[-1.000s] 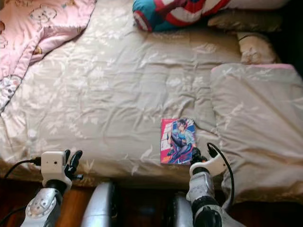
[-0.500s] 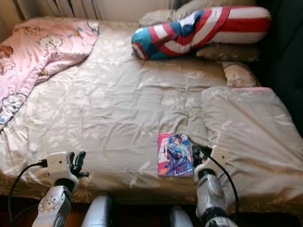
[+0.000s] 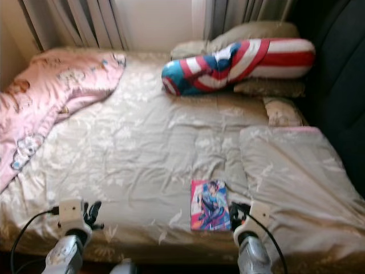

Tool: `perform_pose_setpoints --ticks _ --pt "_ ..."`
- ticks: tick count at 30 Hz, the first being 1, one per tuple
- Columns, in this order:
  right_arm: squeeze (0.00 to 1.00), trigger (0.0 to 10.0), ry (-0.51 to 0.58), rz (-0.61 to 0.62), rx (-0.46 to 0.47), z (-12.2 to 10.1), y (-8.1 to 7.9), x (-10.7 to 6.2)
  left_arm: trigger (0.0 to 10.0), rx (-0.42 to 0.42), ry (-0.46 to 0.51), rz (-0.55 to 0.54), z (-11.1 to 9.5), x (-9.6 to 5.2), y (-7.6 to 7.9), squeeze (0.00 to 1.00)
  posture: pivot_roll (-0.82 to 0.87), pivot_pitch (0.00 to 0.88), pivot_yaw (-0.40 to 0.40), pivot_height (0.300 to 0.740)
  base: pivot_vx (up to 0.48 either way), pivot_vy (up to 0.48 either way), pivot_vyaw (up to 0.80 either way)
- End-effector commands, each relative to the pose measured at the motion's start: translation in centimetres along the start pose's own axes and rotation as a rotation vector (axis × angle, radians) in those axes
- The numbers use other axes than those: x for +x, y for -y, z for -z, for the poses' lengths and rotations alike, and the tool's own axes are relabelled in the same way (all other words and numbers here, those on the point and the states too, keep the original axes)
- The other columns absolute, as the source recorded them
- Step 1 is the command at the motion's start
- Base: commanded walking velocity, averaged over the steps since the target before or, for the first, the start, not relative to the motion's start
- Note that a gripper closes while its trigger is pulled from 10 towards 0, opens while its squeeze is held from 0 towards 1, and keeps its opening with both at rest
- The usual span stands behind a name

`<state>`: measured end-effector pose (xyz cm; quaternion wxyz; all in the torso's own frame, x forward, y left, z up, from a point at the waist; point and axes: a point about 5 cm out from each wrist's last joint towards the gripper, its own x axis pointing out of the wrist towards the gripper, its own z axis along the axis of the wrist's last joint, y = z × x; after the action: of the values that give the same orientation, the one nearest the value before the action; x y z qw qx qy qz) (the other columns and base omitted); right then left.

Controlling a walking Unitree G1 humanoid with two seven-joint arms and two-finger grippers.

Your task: Clean up the room

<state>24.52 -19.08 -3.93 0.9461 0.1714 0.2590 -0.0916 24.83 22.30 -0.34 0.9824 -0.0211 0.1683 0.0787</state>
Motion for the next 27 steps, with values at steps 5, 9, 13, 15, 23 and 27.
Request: perform_pose_setpoints --ticks 5,9,13,15,23,27 --pt "0.0 10.0 -0.11 0.059 -0.02 2.3 1.4 -1.0 10.0 0.002 -0.199 0.003 3.8 -1.0 -0.7 0.0 0.09 0.027 -0.039 0.74 0.0 0.0 0.0" --pt "0.0 10.0 -0.167 0.09 -0.023 3.2 2.0 -1.4 10.0 0.013 -0.28 -0.003 5.1 -1.4 -0.9 0.0 0.09 0.03 -0.036 0.74 0.0 0.0 0.0" --pt "0.0 10.0 -0.236 0.101 -0.045 4.5 2.3 -2.0 10.0 0.034 -0.374 -0.009 6.5 -2.0 -1.1 0.0 0.08 0.032 -0.031 0.74 0.0 0.0 0.0" --pt "0.0 10.0 -0.251 0.1 -0.048 4.8 2.3 -2.1 10.0 0.038 -0.403 -0.016 7.1 -2.4 -1.2 0.0 0.08 0.036 -0.029 0.74 0.0 0.0 0.0" --pt "0.0 10.0 -0.274 0.068 -0.096 5.6 1.8 -2.5 10.0 0.021 -0.463 -0.047 8.4 -3.5 -1.6 0.0 0.08 0.053 -0.024 0.74 0.0 0.0 0.3" --pt "0.0 10.0 -0.283 0.065 -0.097 5.8 1.7 -2.5 10.0 0.021 -0.482 -0.059 8.8 -3.9 -2.2 0.0 0.08 0.055 -0.024 0.74 0.0 0.0 0.8"
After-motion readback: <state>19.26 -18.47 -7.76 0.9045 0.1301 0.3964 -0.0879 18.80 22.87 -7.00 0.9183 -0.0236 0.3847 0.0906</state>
